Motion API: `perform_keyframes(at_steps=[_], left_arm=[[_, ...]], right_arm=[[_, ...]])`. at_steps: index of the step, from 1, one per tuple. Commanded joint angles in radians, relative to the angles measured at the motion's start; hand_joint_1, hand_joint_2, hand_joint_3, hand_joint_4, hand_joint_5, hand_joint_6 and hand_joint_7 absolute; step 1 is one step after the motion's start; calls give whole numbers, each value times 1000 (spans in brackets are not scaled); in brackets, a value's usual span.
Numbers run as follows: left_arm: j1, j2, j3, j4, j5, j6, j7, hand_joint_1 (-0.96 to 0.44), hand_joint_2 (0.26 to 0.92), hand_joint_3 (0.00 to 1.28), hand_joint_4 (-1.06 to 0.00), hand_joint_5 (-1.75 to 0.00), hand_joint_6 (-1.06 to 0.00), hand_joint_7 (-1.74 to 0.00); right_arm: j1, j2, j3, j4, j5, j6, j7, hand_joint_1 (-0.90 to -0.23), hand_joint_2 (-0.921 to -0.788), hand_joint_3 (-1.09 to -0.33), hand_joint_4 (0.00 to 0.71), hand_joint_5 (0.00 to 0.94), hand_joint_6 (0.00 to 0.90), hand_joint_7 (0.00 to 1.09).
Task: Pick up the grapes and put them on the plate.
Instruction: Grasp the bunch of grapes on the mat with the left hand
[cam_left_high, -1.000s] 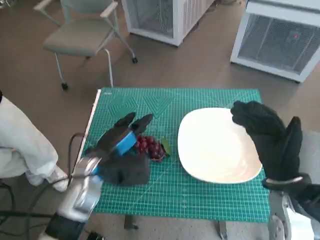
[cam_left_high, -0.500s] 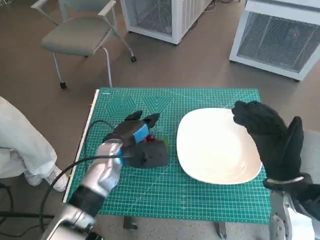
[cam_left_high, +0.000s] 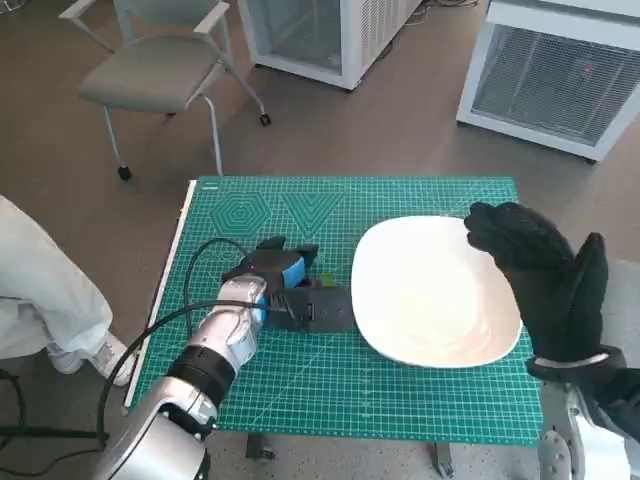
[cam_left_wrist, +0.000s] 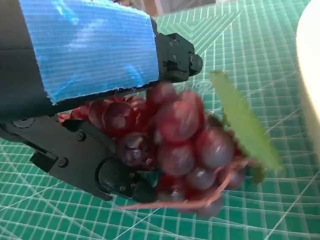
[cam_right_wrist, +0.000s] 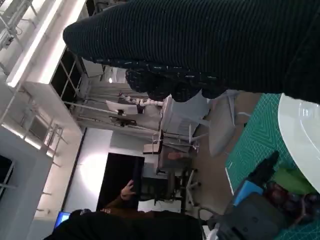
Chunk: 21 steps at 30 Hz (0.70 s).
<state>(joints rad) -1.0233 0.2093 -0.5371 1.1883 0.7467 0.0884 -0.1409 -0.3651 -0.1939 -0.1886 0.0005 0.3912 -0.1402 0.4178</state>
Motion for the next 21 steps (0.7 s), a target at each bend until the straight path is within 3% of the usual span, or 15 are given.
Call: perform_keyframes(at_steps=[1,21], left_arm=[[-21,-5,-7,34,-9,-7,-7,-187,724,2,1,1,-191,-5],[-2,1,12,43,-68,-11,-14,-142,758,13,-19,-7,-263,-27]], right_arm=[[24,-8,-1,2,6,14,8,-340,-921,-606,416,857,221,1016],[25,-4,0,2,2,18,3,-341,-921,-610,407,864,218,1019]])
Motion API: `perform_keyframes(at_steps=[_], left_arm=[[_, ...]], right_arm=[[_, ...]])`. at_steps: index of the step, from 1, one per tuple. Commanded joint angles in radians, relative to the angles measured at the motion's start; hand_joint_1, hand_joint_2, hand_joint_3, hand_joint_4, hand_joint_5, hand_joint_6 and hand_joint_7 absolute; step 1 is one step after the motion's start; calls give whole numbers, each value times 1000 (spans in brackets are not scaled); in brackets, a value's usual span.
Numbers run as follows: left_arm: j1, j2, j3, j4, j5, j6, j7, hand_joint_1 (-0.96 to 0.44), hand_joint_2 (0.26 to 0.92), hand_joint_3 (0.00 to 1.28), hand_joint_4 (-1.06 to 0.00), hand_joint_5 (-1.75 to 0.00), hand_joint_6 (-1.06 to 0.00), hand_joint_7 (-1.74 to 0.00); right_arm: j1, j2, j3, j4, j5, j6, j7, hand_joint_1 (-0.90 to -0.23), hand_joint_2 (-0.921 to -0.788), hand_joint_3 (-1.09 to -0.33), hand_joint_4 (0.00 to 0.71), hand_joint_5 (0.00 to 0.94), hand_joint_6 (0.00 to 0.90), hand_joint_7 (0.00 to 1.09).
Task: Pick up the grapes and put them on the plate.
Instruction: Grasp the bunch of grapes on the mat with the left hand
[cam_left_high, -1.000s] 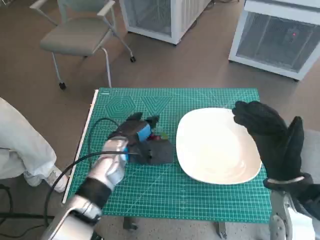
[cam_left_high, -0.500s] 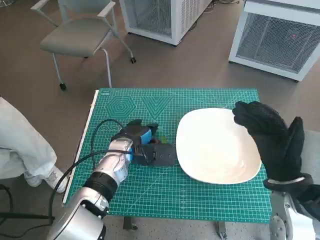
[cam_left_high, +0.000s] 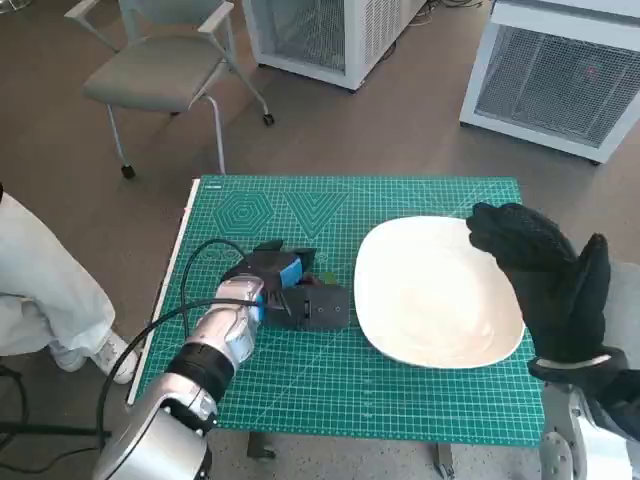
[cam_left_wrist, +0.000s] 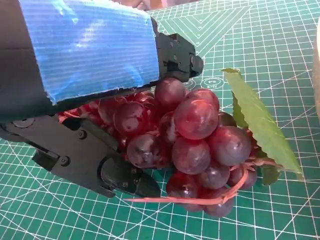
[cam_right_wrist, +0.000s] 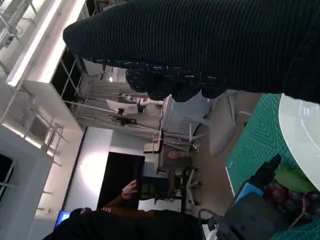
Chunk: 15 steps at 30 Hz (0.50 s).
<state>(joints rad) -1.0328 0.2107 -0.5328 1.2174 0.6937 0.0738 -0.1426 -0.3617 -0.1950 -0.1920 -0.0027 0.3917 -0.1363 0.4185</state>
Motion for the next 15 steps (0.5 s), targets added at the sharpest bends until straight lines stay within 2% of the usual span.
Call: perform_keyframes(at_steps=[1,2,4,6,8,10,12,14,15], left_arm=[[8,-1,9,15,-18,6,-12,-131,762,15,-34,-13,-275,-30],[8,-2,9,16,-19,9,-11,-110,772,16,-93,-74,-306,-33],[8,-3,9,20,-20,12,-8,-60,795,15,-252,-305,-388,-29],[9,-4,3,23,-17,13,-3,58,796,84,-436,-640,-488,-31],[13,-2,-10,24,-5,9,9,217,732,285,-578,-942,-599,-61],[17,1,-24,22,7,3,21,318,656,485,-648,-1152,-707,-107],[21,6,-33,19,16,-5,28,268,683,493,-640,-1251,-708,-403],[26,13,-40,13,21,-16,29,142,765,391,-596,-1287,-634,-827],[28,17,-43,10,23,-22,29,97,797,353,-577,-1300,-604,-977]], right_arm=[[22,-3,3,6,1,13,2,-341,-921,-610,407,864,218,1019],[23,-3,3,7,1,13,2,-341,-921,-610,407,864,218,1019],[23,-2,3,8,1,12,3,-341,-921,-610,406,865,217,1019],[24,-2,3,7,1,12,3,-341,-921,-610,406,865,217,1018],[25,-3,2,6,2,13,4,-341,-921,-610,406,866,217,1018],[26,-4,1,4,3,14,4,-341,-921,-610,405,866,217,1018],[25,-5,0,3,4,16,3,-341,-921,-610,404,866,217,1018],[25,-6,0,2,4,17,3,-341,-921,-610,403,866,217,1018],[24,-6,-1,2,5,18,2,-341,-921,-610,403,866,217,1018]])
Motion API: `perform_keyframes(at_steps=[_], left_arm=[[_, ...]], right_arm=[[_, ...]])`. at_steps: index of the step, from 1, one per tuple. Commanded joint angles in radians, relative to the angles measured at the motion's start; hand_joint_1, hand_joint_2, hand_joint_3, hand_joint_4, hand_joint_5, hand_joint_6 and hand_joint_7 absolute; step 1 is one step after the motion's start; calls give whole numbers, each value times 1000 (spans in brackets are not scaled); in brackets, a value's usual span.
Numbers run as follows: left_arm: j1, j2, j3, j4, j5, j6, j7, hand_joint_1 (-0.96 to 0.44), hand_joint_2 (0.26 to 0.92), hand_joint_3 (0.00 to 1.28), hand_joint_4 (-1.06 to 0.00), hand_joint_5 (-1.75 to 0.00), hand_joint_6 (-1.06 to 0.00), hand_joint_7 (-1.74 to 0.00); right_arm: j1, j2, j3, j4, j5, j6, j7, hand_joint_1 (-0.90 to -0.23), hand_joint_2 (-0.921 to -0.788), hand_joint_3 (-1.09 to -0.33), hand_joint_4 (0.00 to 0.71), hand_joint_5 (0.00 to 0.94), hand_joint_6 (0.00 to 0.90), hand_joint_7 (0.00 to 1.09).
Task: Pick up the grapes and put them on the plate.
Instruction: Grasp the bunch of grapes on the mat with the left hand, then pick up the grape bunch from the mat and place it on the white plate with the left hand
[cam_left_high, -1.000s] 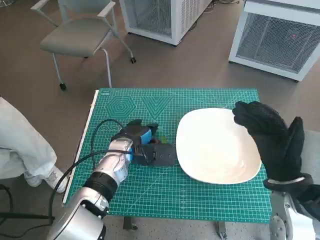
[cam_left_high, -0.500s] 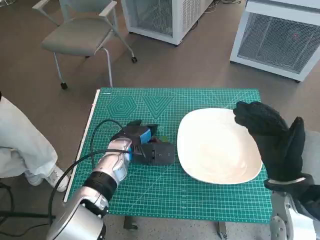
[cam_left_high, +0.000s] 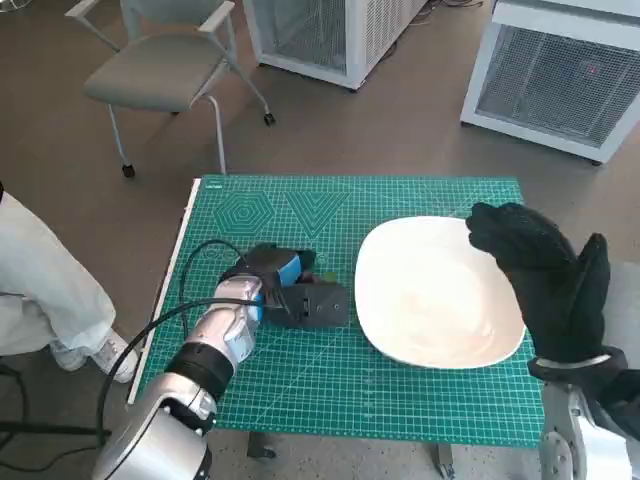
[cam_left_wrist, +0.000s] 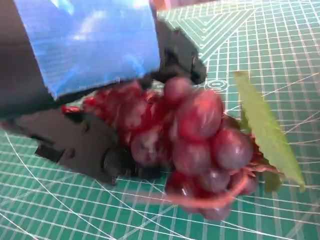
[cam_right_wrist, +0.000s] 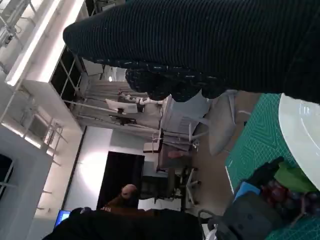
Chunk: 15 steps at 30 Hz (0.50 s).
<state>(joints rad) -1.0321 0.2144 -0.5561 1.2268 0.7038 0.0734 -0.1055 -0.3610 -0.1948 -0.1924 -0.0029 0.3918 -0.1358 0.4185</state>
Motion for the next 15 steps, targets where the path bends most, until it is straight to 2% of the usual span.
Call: perform_keyframes(at_steps=[1,3,8,12,15], left_arm=[[29,17,-22,-1,13,-27,-8,70,817,329,-565,-1309,-585,-1067],[30,23,-24,-5,10,-37,-11,33,846,296,-544,-1325,-557,-1196],[30,30,-25,-8,4,-48,-19,7,866,274,-526,-1339,-536,-1290],[30,31,-25,-10,2,-51,-19,3,869,272,-523,-1341,-533,-1303],[29,38,-16,-20,-7,-57,-20,3,842,290,-542,-1399,-608,-1149]], right_arm=[[23,-7,-1,1,4,18,2,-341,-921,-610,402,866,217,1018],[23,-6,-1,-1,4,20,0,-340,-921,-610,402,866,217,1018],[22,-6,0,-3,3,22,-1,-338,-921,-611,402,866,218,1017],[22,-5,0,-2,3,22,-1,-338,-921,-611,402,866,218,1017],[18,-3,2,3,2,19,-1,-338,-921,-611,402,866,218,1016]])
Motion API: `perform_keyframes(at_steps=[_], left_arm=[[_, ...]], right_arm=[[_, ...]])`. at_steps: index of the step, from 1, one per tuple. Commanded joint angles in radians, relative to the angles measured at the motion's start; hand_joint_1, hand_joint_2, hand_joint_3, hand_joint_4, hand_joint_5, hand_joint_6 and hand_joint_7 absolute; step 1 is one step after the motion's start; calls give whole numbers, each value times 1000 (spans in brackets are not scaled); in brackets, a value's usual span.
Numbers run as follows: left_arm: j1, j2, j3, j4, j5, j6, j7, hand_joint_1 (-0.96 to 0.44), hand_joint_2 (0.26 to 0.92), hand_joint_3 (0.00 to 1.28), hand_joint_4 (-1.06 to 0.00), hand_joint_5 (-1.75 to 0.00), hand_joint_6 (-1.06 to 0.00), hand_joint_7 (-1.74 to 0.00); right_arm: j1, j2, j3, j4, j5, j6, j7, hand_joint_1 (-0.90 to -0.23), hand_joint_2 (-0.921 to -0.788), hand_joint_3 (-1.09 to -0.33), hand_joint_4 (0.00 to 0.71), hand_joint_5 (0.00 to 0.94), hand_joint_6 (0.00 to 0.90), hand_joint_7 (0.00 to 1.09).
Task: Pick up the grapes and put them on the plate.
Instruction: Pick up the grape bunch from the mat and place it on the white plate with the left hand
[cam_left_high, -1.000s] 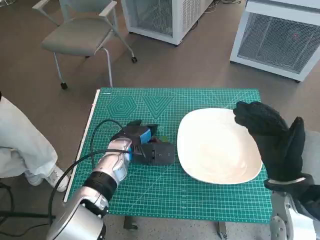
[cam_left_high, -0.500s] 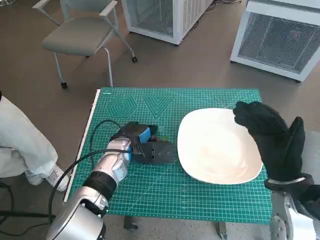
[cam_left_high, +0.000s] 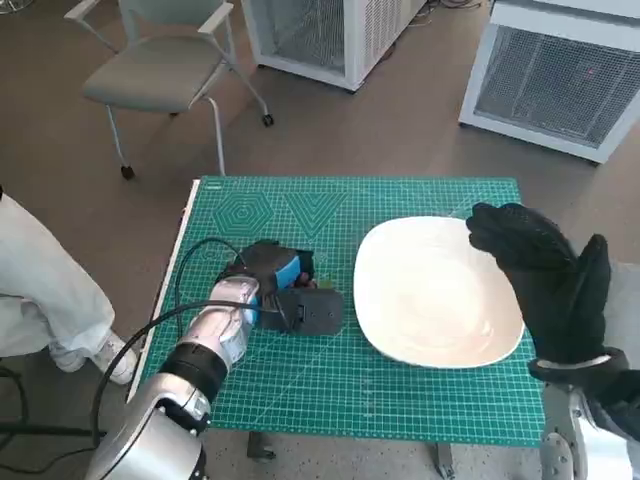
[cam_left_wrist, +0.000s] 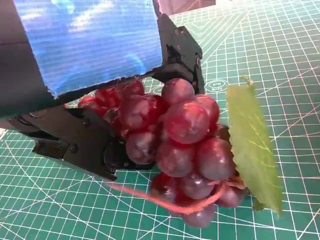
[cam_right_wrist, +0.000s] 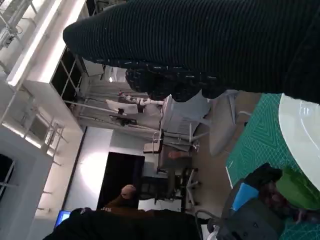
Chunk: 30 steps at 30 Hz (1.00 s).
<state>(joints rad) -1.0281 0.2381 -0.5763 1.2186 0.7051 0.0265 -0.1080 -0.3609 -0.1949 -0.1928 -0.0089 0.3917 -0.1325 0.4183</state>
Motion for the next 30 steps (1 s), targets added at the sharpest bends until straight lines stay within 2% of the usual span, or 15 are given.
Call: perform_keyframes(at_steps=[1,3,4,8,11,17,18,19,22,24,25,26,29,30], left_arm=[[24,16,7,-15,-11,-11,-18,4,829,300,-548,-1433,-644,-1071],[24,19,11,-20,-14,-11,-19,3,805,342,-536,-1498,-675,-1001],[25,21,12,-22,-15,-11,-19,2,794,367,-528,-1505,-667,-1021],[26,25,16,-32,-20,-7,-16,1,774,436,-518,-1422,-569,-1250],[26,28,17,-38,-21,-6,-13,1,769,471,-499,-1416,-523,-1337],[27,40,24,-61,-26,0,-21,1,872,351,-428,-1446,-438,-1404],[27,42,26,-68,-28,3,-25,34,877,356,-418,-1464,-416,-1329],[27,44,29,-76,-29,7,-30,88,858,400,-413,-1492,-405,-1176],[25,52,38,-101,-34,18,-46,273,749,613,-424,-1581,-423,-565],[24,59,44,-120,-37,22,-56,329,702,697,-434,-1607,-475,-356],[25,64,48,-134,-38,25,-61,344,688,720,-439,-1612,-511,-308],[27,70,51,-151,-40,27,-67,320,692,701,-449,-1591,-536,-381],[37,93,62,-220,-44,36,-88,139,742,535,-491,-1502,-589,-837],[42,101,67,-249,-45,40,-95,94,744,507,-501,-1506,-619,-904]], right_arm=[[17,-1,3,10,1,15,-1,-338,-921,-611,402,866,218,1016],[15,0,4,11,0,14,-2,-338,-921,-611,402,866,217,1015],[15,0,4,12,0,13,-2,-338,-921,-611,401,866,217,1015],[14,0,4,16,0,11,0,-338,-921,-612,401,867,217,1014],[13,0,3,19,2,9,3,-340,-921,-611,401,867,217,1014],[14,0,5,18,3,8,5,-342,-921,-610,401,868,218,1014],[14,0,5,17,3,8,5,-343,-921,-610,401,868,218,1014],[13,1,5,17,3,8,5,-343,-921,-610,401,868,218,1014],[11,1,6,18,2,8,4,-342,-921,-610,401,869,218,1014],[10,1,6,19,2,7,3,-341,-921,-611,400,869,217,1014],[9,2,6,20,2,7,3,-340,-921,-611,400,869,217,1014],[9,2,7,20,2,7,3,-340,-921,-611,400,870,217,1014],[7,2,6,23,2,6,4,-340,-921,-612,399,870,217,1015],[6,2,6,24,3,6,4,-340,-921,-611,399,871,217,1015]])
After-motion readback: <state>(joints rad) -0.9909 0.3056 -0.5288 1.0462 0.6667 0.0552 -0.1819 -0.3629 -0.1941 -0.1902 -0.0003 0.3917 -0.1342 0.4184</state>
